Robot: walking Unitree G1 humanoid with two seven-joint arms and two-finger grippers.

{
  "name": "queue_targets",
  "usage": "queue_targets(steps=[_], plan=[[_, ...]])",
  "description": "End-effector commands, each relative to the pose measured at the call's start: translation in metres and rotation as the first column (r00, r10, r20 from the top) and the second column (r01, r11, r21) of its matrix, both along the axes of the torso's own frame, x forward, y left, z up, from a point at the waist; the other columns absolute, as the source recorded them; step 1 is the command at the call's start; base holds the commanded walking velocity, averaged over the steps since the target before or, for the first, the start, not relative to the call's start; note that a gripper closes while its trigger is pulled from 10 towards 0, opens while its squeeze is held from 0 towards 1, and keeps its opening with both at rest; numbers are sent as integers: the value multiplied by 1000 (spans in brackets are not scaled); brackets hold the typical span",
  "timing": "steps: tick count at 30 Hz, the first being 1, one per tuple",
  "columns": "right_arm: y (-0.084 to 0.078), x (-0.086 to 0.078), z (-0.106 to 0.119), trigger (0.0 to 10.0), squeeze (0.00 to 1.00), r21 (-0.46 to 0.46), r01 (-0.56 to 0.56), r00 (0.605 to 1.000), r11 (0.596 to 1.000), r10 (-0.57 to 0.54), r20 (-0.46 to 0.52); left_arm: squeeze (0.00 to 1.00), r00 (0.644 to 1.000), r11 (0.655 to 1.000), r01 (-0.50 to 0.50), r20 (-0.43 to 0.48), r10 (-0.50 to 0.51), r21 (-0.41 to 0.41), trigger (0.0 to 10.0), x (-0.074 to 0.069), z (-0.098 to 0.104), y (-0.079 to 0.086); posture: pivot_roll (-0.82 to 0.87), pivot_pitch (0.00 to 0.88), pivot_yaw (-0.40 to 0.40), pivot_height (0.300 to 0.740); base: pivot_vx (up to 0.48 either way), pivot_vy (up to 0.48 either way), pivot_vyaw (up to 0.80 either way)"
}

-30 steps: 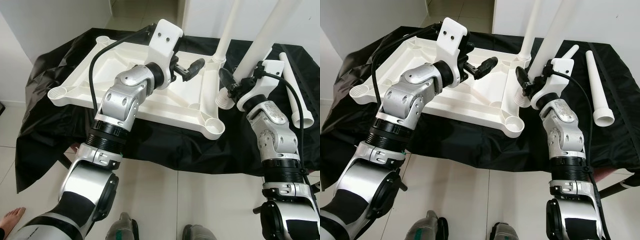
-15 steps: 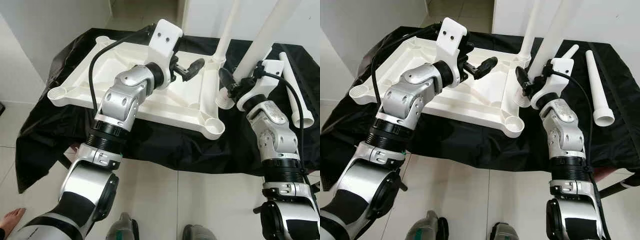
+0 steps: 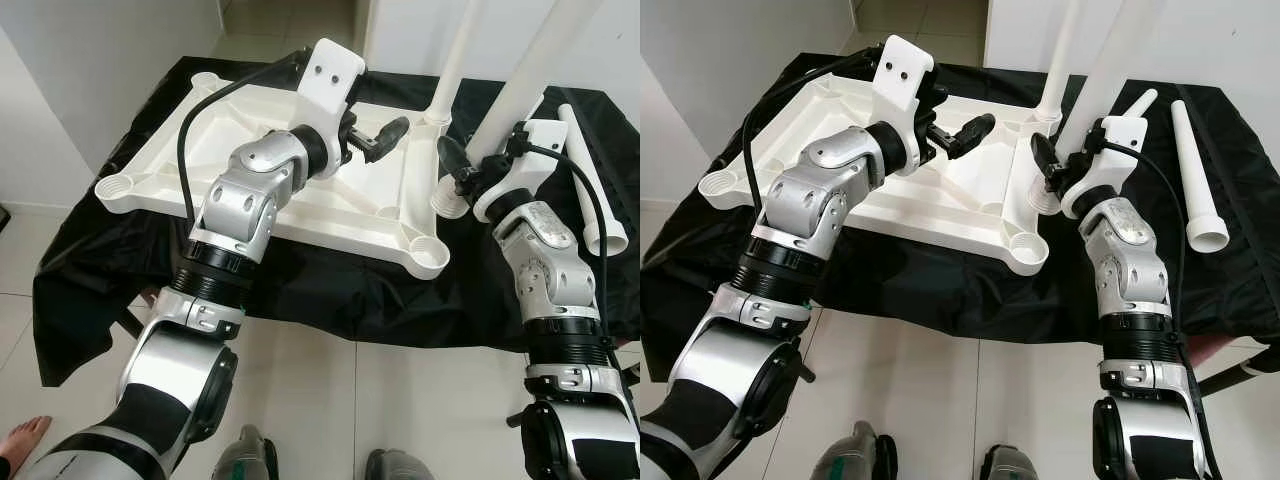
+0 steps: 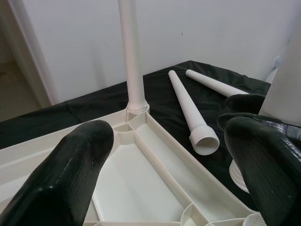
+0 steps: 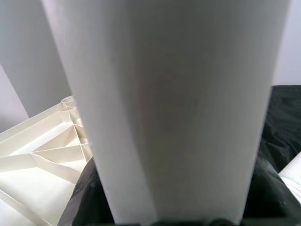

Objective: Building children table

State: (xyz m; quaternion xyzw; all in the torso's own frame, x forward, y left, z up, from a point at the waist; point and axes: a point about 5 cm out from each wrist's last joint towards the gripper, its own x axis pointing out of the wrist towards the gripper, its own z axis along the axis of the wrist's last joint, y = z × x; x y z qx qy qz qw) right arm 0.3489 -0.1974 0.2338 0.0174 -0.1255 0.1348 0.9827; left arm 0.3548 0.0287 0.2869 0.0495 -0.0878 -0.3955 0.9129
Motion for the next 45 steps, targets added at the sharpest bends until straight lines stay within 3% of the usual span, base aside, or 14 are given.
queue_targets(steps=[1, 4, 5, 6, 10, 20, 25, 35, 36, 45], plan=[[0, 0, 6, 10000, 0, -7, 1, 1000, 1000, -1, 24, 0, 987, 986, -161, -1, 161, -36, 10000, 5, -1, 6, -26, 135, 81, 740, 0, 0, 0], [0, 0, 6, 10000, 0, -7, 1, 1000, 1000, -1, 24, 0, 987, 986, -161, -1, 161, -36, 10000, 5, -1, 6, -26, 135, 81, 740, 0, 0, 0], [5, -3, -5, 10000, 0, 18, 48, 999, 999, -48, 25, 0, 960, 958, -281, -30, 280, -53, 10000, 14, -12, 23, -37, 0, 0, 740, 0, 0, 0], [9, -6, -13, 10000, 0, 36, 79, 996, 996, -80, 27, 0, 934, 932, -357, -48, 355, -65, 10000, 18, -21, 34, -37, 0, 0, 740, 0, 0, 0], [14, -9, -20, 10000, 0, 54, 111, 993, 992, -112, 29, 0, 902, 899, -431, -75, 426, -78, 10000, 22, -29, 46, -37, 0, 0, 740, 0, 0, 0], [15, -8, -19, 10000, 0, 54, 111, 993, 992, -113, 33, 0, 896, 893, -444, -62, 440, -68, 10000, 24, -27, 47, -39, 0, 0, 740, 0, 0, 0], [11, -11, -20, 10000, 0, 44, 136, 990, 990, -137, 41, 0, 873, 871, -488, -59, 485, -63, 10000, 25, -30, 54, -41, 0, 0, 740, 0, 0, 0], [12, -25, -35, 10000, 0, 33, 185, 980, 982, -187, 65, 0, 846, 845, -532, -52, 530, -47, 10000, 14, -53, 52, -21, 0, 0, 740, 0, 0, 0], [13, -28, -37, 10000, 0, 36, 185, 980, 982, -187, 73, 0, 843, 842, -537, -57, 534, -53, 10000, 12, -56, 52, -20, 83, 41, 740, 0, 0, 0], [13, -28, -37, 10000, 0, 36, 185, 980, 982, -187, 73, 0, 843, 842, -537, -57, 534, -53, 10000, 12, -56, 52, -20, 83, 41, 740, 0, 0, 0]])
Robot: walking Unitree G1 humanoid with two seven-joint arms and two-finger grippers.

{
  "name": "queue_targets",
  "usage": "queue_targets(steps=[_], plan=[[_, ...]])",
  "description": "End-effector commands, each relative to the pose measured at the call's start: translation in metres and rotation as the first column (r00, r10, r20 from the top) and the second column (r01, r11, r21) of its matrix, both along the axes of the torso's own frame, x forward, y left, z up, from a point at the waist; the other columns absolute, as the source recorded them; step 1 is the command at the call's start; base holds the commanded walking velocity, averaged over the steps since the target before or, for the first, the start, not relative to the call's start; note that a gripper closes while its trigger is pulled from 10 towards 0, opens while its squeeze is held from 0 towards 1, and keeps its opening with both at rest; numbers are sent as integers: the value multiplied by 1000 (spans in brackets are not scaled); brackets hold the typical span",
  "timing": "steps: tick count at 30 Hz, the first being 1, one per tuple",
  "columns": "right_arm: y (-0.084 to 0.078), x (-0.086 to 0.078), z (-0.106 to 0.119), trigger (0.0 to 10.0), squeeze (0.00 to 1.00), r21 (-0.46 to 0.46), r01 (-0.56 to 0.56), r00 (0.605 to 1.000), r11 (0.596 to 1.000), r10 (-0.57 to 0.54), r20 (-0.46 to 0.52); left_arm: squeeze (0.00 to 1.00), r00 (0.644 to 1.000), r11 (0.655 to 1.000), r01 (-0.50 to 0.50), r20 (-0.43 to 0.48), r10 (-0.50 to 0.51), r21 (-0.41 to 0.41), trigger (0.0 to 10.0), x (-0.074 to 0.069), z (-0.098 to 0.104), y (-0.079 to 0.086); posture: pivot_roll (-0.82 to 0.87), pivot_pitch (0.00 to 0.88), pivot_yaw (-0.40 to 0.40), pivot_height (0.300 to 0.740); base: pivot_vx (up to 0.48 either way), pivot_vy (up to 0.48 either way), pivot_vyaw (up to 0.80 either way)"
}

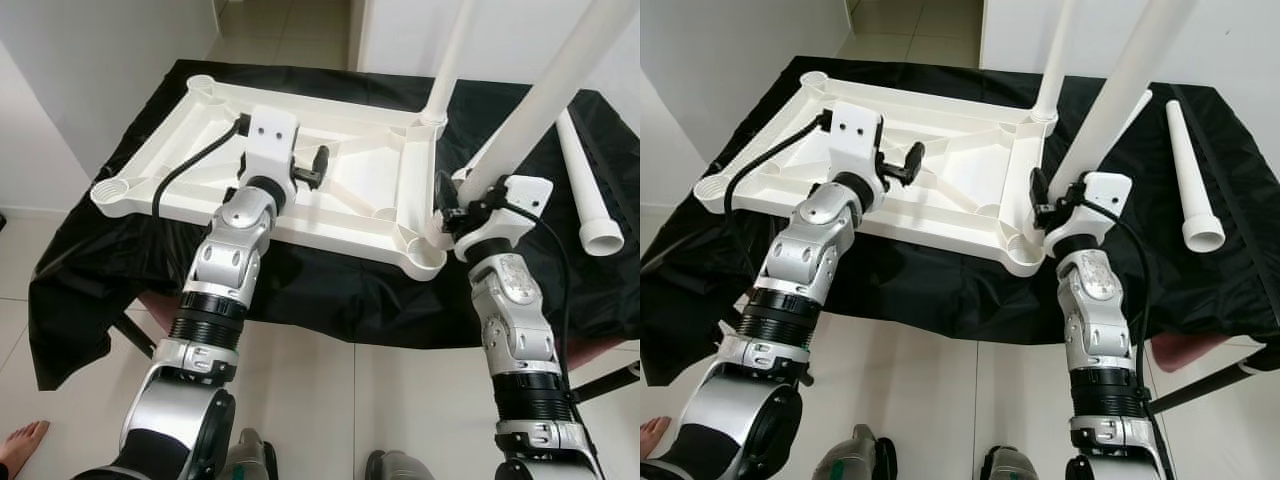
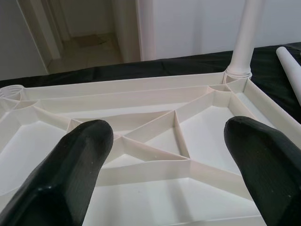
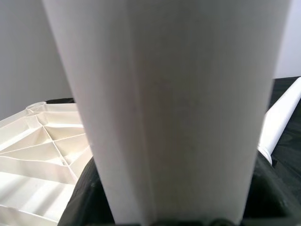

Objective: Building children table

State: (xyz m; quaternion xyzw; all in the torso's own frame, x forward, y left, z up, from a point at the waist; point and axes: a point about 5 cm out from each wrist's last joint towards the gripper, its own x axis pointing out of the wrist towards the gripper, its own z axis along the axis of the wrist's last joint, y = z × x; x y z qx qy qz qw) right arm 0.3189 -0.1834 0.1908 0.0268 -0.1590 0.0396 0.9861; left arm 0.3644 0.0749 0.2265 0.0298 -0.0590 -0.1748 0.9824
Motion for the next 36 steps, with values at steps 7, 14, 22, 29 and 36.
queue_targets(steps=[7, 14, 22, 29, 36], plan=[[-1, 2, 6, 10000, 0, -23, 2, 1000, 1000, -1, 15, 0, 994, 994, -105, 16, 105, -2, 10000, 3, 5, 5, -20, 83, 41, 740, 0, 0, 0], [-1, 2, 6, 10000, 0, -23, 2, 1000, 1000, -1, 15, 0, 994, 994, -105, 16, 105, -2, 10000, 3, 5, 5, -20, 83, 41, 740, 0, 0, 0], [-1, 2, 6, 10000, 0, -23, 2, 1000, 1000, -1, 15, 0, 994, 994, -105, 16, 105, -2, 10000, 3, 5, 5, -20, 83, 41, 740, 0, 0, 0], [-1, 2, 6, 10000, 0, -23, 2, 1000, 1000, -1, 15, 0, 994, 994, -105, 16, 105, -2, 10000, 3, 5, 5, -20, 83, 41, 740, 0, 0, 0], [-1, 2, 6, 10000, 0, -23, 2, 1000, 1000, -1, 15, 0, 994, 994, -105, 16, 105, -2, 10000, 3, 5, 5, -20, 83, 41, 740, 0, 0, 0]])
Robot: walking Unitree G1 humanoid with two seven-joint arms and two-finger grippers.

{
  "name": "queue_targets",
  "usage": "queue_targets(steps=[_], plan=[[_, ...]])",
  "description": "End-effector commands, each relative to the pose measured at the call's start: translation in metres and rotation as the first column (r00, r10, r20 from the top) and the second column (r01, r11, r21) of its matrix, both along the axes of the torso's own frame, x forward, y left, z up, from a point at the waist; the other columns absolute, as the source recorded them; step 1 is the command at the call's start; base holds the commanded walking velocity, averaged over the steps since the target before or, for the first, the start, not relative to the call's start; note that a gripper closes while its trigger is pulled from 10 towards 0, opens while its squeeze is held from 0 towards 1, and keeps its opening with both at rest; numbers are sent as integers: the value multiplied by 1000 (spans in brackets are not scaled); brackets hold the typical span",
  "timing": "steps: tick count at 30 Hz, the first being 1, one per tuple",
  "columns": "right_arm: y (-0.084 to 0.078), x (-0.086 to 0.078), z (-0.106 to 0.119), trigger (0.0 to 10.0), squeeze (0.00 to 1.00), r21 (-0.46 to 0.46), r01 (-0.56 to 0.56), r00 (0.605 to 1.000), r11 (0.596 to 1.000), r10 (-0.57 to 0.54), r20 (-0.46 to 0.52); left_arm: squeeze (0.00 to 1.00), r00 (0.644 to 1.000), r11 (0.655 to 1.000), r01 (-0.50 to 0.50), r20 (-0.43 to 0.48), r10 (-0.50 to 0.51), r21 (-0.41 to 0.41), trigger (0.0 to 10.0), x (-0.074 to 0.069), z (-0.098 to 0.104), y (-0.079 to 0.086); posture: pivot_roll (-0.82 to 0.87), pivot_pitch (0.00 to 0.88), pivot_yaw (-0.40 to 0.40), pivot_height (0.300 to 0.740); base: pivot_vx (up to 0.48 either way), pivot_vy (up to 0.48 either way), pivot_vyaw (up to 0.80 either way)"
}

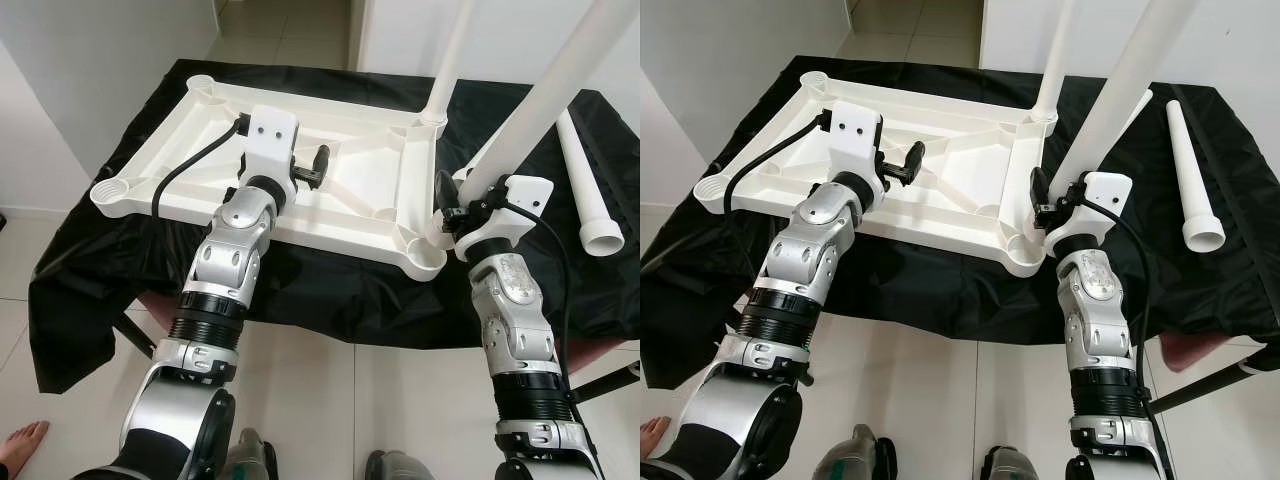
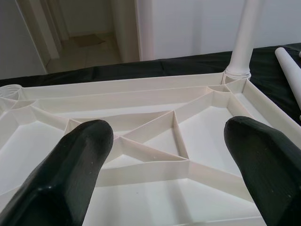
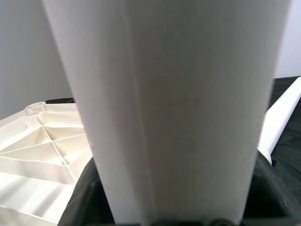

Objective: Building children table

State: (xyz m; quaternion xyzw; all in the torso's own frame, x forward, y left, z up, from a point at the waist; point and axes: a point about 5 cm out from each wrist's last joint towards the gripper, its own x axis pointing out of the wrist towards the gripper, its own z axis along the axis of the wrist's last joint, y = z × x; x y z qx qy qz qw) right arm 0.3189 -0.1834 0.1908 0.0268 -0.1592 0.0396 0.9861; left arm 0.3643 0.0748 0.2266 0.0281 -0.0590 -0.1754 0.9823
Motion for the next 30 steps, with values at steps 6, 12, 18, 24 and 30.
queue_targets(steps=[6, 12, 18, 24, 30], plan=[[-1, 2, 6, 10000, 0, -23, 2, 1000, 1000, -1, 14, 0, 994, 994, -107, 17, 107, 1, 10000, 3, 5, 5, -20, 83, 41, 740, 0, 0, 0], [-1, 2, 6, 10000, 0, -23, 2, 1000, 1000, -1, 14, 0, 994, 994, -107, 17, 107, 1, 10000, 3, 5, 5, -20, 83, 41, 740, 0, 0, 0], [5, -4, 6, 10000, 0, -30, 20, 998, 999, -18, 54, 0, 990, 992, -120, 77, 122, -24, 10000, -5, 3, 7, -44, 0, 0, 740, 0, 0, 0], [17, -5, 5, 10000, 0, -63, 32, 997, 997, -27, 77, 0, 974, 988, -152, 167, 155, -29, 10000, -11, 5, 9, -36, 0, 0, 740, 0, 0, 0], [18, -4, 6, 10000, 0, -65, 29, 997, 997, -24, 77, 0, 970, 987, -159, 179, 162, -31, 10000, -10, 9, 14, -33, 0, 0, 740, 0, 0, 0]])
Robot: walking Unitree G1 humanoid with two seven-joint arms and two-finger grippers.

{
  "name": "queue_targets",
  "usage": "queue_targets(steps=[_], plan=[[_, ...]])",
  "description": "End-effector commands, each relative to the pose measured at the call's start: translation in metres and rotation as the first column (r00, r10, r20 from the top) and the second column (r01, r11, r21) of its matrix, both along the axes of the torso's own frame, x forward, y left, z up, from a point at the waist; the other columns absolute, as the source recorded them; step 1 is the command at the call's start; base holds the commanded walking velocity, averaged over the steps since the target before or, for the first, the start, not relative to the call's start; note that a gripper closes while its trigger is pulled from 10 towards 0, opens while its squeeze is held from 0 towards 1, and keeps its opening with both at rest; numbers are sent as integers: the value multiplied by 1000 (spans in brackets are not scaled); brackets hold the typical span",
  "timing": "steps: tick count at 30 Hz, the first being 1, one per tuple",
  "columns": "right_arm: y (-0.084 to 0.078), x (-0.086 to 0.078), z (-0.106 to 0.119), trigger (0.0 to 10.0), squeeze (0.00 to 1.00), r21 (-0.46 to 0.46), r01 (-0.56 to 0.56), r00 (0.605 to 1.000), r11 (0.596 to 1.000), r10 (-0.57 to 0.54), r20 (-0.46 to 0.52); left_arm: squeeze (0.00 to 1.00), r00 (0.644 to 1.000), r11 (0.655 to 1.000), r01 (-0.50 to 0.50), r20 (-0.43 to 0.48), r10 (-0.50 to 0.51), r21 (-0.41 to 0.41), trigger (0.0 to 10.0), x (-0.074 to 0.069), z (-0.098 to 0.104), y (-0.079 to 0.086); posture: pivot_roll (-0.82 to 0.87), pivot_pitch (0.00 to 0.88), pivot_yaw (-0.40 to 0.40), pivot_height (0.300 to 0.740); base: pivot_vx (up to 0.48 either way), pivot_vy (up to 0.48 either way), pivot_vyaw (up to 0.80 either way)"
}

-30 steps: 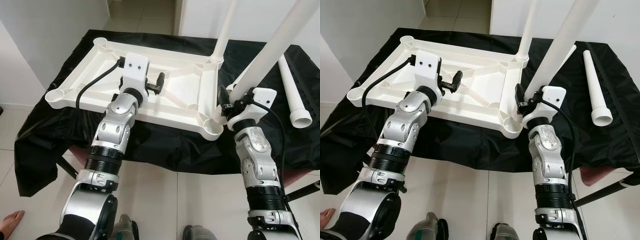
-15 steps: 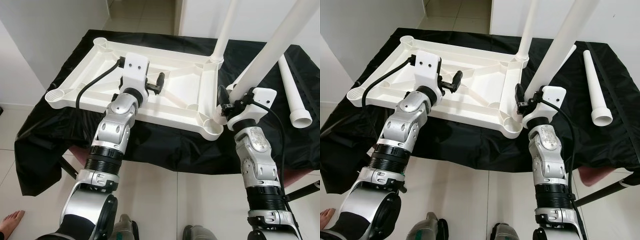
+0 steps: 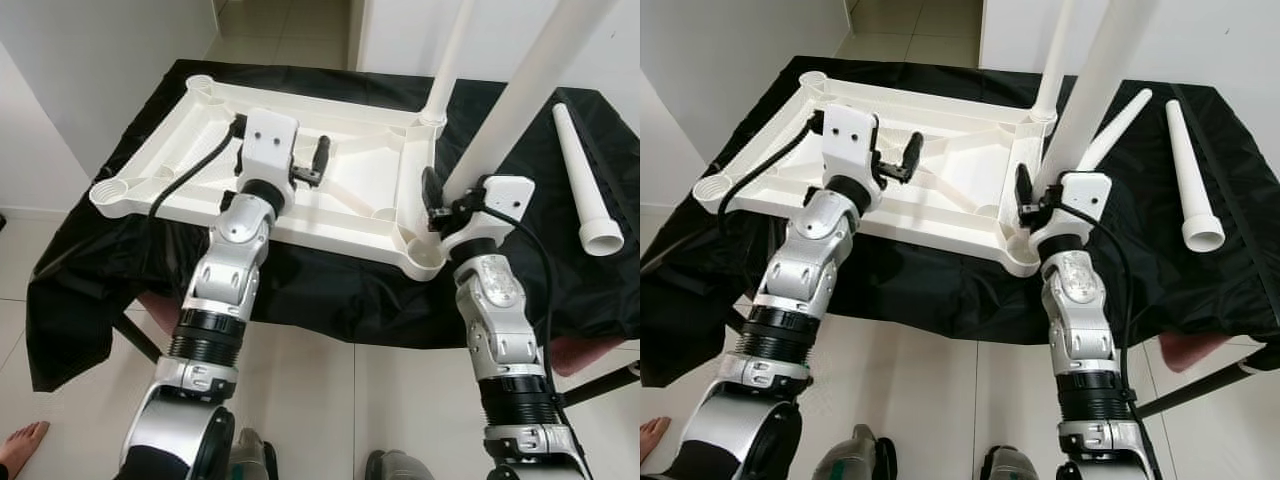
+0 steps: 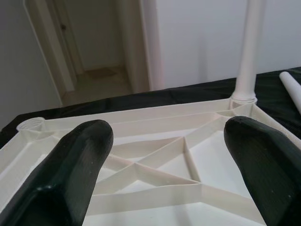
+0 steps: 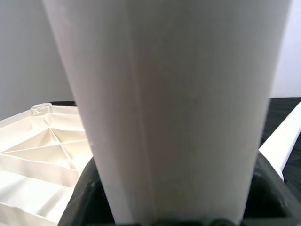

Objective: Building children table

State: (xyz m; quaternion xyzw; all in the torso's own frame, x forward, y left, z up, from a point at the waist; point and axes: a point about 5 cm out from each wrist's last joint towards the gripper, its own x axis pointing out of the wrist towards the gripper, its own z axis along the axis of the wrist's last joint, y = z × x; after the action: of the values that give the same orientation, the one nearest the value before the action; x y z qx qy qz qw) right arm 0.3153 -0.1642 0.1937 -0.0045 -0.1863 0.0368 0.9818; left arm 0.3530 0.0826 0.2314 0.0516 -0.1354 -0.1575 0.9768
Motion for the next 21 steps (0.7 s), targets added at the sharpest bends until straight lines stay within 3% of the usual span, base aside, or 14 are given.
queue_targets(steps=[1, 6, 9, 14, 18, 19, 21], plan=[[-1, 0, 3, 10000, 0, -8, 9, 1000, 1000, -9, 19, 0, 992, 991, -124, 27, 125, -43, 10000, 2, 6, 6, -33, 0, 0, 740, 0, 0, 0], [-3, -2, 1, 10000, 0, -21, 16, 1000, 1000, -16, 18, 0, 991, 991, -126, 37, 128, -35, 10000, 1, 4, 8, -39, 0, 0, 740, 0, 0, 0], [-16, -5, -9, 10000, 0, -21, 67, 998, 998, -67, -14, 0, 989, 990, -144, 36, 144, -4, 10000, -3, -6, 12, -41, 0, 0, 740, 0, 0, 0], [-24, -11, -28, 10000, 0, -23, 98, 992, 995, -99, -75, 0, 988, 988, -154, -12, 154, 25, 10000, -8, -26, 18, -50, 0, 0, 740, 0, 0, 0], [-26, -13, -34, 10000, 0, -26, 112, 989, 993, -114, -94, 0, 987, 987, -156, -21, 157, 29, 10000, -9, -30, 20, -50, 0, 0, 740, 0, 0, 0], [-27, -15, -36, 10000, 0, -25, 119, 987, 993, -121, -102, 0, 987, 987, -158, -25, 159, 31, 10000, -10, -31, 22, -50, 46, 54, 740, 0, 0, 0], [-27, -15, -36, 10000, 0, -25, 119, 987, 993, -121, -102, 0, 987, 987, -158, -25, 159, 31, 10000, -10, -31, 22, -50, 46, 54, 740, 0, 0, 0]])
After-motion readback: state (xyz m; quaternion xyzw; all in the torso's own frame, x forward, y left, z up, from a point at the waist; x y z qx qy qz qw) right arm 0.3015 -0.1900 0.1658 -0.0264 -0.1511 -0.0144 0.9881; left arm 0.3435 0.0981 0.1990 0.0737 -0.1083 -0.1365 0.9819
